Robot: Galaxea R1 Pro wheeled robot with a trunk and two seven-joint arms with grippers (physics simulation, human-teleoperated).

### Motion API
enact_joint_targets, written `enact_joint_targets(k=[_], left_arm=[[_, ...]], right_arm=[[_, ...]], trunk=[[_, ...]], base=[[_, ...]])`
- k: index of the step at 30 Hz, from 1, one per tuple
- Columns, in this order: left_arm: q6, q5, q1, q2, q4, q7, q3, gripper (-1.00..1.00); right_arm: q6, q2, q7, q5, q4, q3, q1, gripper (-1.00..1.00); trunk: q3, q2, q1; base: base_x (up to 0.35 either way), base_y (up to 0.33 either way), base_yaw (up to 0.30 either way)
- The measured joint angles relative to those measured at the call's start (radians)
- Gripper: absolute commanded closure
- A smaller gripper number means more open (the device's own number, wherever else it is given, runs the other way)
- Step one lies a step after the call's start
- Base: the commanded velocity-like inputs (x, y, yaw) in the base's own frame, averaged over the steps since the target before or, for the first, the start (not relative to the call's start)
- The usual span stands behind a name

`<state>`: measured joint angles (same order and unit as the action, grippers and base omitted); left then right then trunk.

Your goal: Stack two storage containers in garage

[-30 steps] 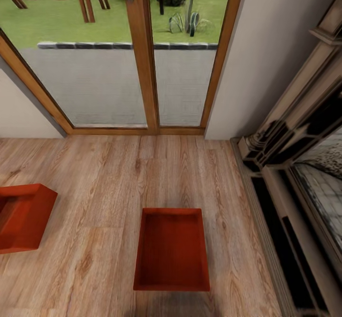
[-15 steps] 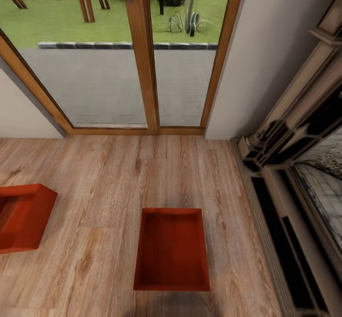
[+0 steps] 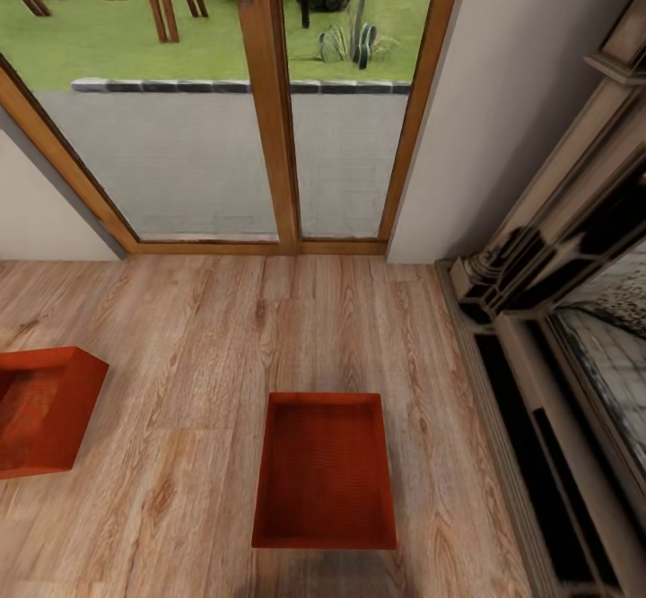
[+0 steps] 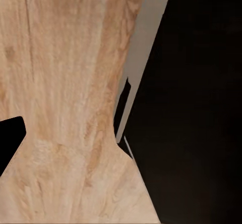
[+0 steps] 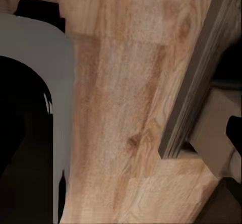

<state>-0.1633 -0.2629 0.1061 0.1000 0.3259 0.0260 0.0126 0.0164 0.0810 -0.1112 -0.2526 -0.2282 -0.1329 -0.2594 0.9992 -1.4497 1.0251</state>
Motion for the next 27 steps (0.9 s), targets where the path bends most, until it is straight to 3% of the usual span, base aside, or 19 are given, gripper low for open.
enact_joint_targets(k=[4,8,14,17,21,22,23,24,27], left_arm=[[-0.010,-0.003,0.090,0.009,-0.001,0.034,0.000,-1.00],[-0.028,-0.004,0.162,0.011,-0.003,0.075,0.000,-1.00],[-0.074,-0.002,0.262,0.009,-0.003,0.085,0.000,-1.00],[-0.079,0.002,0.321,-0.001,0.000,0.107,-0.001,-1.00],[-0.082,0.009,0.395,-0.058,0.010,0.172,-0.003,-1.00],[-0.082,0.014,0.421,-0.097,0.012,0.187,-0.006,-1.00],[-0.082,0.048,0.472,-0.170,0.015,0.201,-0.010,-1.00],[-0.081,0.068,0.493,-0.202,0.016,0.203,-0.010,-1.00],[-0.075,0.130,0.508,-0.228,0.017,0.205,-0.010,-1.00]], right_arm=[[-0.022,0.000,-0.025,0.003,-0.002,-0.040,-0.059,-1.00],[-0.037,0.001,-0.043,0.004,0.001,-0.052,-0.116,-1.00],[-0.043,-0.001,-0.072,0.005,0.008,-0.056,-0.202,-1.00],[-0.052,-0.005,-0.081,0.004,0.009,-0.059,-0.244,-1.00],[-0.080,-0.015,-0.085,0.004,0.010,-0.065,-0.287,-1.00],[-0.093,-0.018,-0.085,0.004,0.010,-0.066,-0.301,-1.00],[-0.119,-0.068,-0.086,0.003,0.009,-0.065,-0.313,-1.00],[-0.126,-0.097,-0.087,0.002,0.010,-0.064,-0.315,-1.00],[-0.156,-0.136,-0.090,-0.005,0.009,-0.063,-0.316,-1.00]], trunk=[[0.000,0.000,0.000],[0.000,0.000,0.000],[0.000,0.000,0.000],[0.000,0.000,0.000],[0.000,0.000,0.000],[0.000,0.000,0.000],[0.000,0.000,0.000],[0.000,0.000,0.000],[0.000,0.000,0.000]], base=[[0.000,0.000,0.000],[0.000,0.000,0.000],[0.000,0.000,0.000],[0.000,0.000,0.000],[0.000,0.000,0.000],[0.000,0.000,0.000],[0.000,0.000,0.000],[0.000,0.000,0.000],[0.000,0.000,0.000]])
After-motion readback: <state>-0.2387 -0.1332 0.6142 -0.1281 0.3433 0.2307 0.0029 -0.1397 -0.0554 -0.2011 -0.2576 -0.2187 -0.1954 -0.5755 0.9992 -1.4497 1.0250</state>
